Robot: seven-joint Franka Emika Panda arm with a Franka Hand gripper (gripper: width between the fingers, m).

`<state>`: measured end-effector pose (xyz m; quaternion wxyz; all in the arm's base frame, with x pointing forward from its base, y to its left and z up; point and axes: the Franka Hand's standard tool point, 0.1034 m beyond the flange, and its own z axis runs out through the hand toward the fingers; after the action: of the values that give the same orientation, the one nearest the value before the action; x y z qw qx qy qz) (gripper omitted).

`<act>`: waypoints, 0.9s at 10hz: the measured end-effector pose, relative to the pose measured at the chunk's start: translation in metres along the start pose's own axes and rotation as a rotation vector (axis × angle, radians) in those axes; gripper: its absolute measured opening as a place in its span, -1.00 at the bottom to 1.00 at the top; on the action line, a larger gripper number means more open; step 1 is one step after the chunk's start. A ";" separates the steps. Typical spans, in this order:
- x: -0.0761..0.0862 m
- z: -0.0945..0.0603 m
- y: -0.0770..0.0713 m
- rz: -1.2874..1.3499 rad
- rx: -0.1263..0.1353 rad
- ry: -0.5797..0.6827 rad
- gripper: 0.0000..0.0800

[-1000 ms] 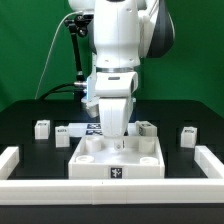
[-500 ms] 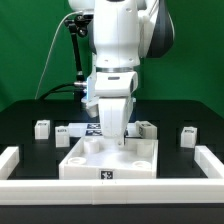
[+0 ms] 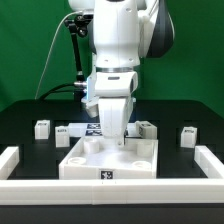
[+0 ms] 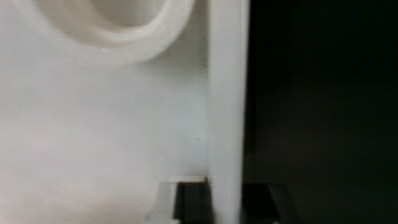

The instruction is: Assemble one leg

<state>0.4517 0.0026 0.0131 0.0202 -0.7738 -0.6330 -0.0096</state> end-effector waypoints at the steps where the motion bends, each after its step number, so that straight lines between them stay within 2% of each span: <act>1: 0.000 0.000 0.000 -0.001 0.000 0.000 -0.86; 2: 0.000 0.000 0.003 -0.015 -0.001 0.000 -0.86; 5: 0.018 0.001 0.008 -0.090 -0.010 -0.001 -0.86; 9: 0.017 0.001 0.009 -0.095 -0.011 -0.002 -0.86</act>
Offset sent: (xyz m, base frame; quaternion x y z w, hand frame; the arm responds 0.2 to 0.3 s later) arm 0.0129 0.0332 -0.0047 0.0056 -0.0036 -0.0971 0.9953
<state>0.4637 0.0174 0.0128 0.0149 -0.7429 -0.6691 -0.0135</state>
